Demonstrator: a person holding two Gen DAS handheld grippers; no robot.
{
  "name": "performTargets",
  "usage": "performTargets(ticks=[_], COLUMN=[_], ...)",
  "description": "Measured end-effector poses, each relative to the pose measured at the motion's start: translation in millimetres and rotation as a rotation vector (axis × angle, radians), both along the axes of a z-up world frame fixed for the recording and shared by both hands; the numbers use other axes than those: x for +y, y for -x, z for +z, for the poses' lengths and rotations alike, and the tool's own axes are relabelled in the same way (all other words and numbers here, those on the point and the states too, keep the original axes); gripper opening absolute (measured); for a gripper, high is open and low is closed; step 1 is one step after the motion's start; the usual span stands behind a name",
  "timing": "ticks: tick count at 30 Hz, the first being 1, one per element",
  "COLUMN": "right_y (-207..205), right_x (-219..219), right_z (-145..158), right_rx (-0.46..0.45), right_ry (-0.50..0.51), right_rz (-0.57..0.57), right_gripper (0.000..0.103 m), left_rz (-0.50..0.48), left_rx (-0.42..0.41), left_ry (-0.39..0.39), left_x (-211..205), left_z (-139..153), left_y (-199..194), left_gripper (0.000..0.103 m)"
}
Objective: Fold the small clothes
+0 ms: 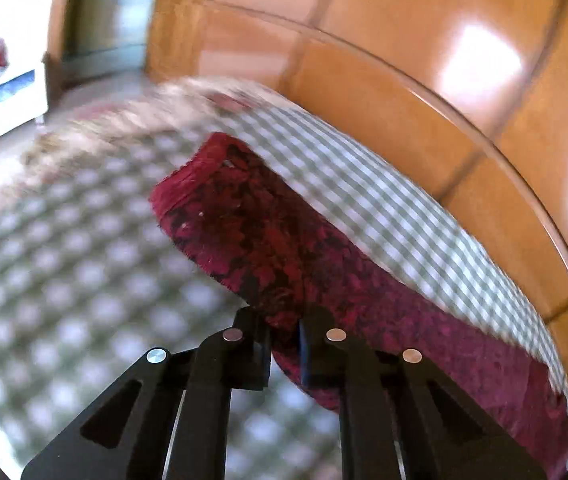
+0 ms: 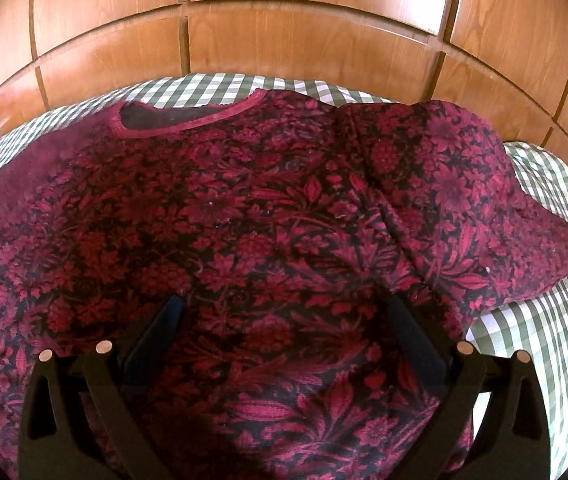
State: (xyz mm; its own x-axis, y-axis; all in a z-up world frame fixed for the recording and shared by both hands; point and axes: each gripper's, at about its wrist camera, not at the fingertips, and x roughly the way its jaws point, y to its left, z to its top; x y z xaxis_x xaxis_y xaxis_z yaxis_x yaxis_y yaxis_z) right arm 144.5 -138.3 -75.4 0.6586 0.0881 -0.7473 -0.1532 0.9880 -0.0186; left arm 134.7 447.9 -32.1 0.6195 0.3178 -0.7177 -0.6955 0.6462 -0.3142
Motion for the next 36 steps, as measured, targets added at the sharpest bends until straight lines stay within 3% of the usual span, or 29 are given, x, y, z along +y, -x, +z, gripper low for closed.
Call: performTargets(ticks=[2,4,6,7,8,10,12,16,21,26,28,36], right_y=[-2,-3,-3,-3,-4,-4,-5,-5,10,52,71,182], right_x=[0,1,-1,-1,-1,-2,-3,-4,-12,-43,-63,-108], right_z=[-1,-1,-1,-1,-1,-1,-1,0,9,21,20,-3], right_rx=[0.002,0.003,0.004,0.004,0.005,0.006,0.009,0.007,0.012,0.009,0.034,0.177], right_ry=[-0.002,0.001,-0.002,-0.002,-0.001,-0.005,-0.013,-0.016,-0.019,0.004,-0.026,-0.166], right_rz=[0.0,0.001,0.001,0.001,0.001,0.002,0.003,0.002,-0.021,-0.052,-0.057,-0.017], right_gripper=[0.101,0.101,0.101,0.101,0.101,0.101,0.101,0.101,0.101,0.101,0.101,0.101], left_rz=[0.02,-0.028,-0.04,-0.046,-0.066,-0.137,-0.225,-0.541,-0.85,-0.967,-0.98,-1.016], left_rx=[0.058,0.163,0.167,0.142,0.097,-0.001,-0.045,-0.097,-0.068,-0.021,-0.02,0.03], left_ry=[-0.027,-0.053,-0.062,-0.039,0.013,0.113,0.141,0.257,0.454,0.507,0.558,0.592], left_x=[12,7,-2,-4,-8,-25,-49,-128,-216,-264,-272,-287], left_z=[-6,-23,-25,-22,-18,-13,-7,-4,-24,-40,-43,-54], left_y=[4,-4,-2,2,7,21,31,58,93,133,144,172], left_gripper=[0.009,0.009,0.011,0.017,0.042,0.065,0.065,0.065,0.065,0.065,0.065,0.056])
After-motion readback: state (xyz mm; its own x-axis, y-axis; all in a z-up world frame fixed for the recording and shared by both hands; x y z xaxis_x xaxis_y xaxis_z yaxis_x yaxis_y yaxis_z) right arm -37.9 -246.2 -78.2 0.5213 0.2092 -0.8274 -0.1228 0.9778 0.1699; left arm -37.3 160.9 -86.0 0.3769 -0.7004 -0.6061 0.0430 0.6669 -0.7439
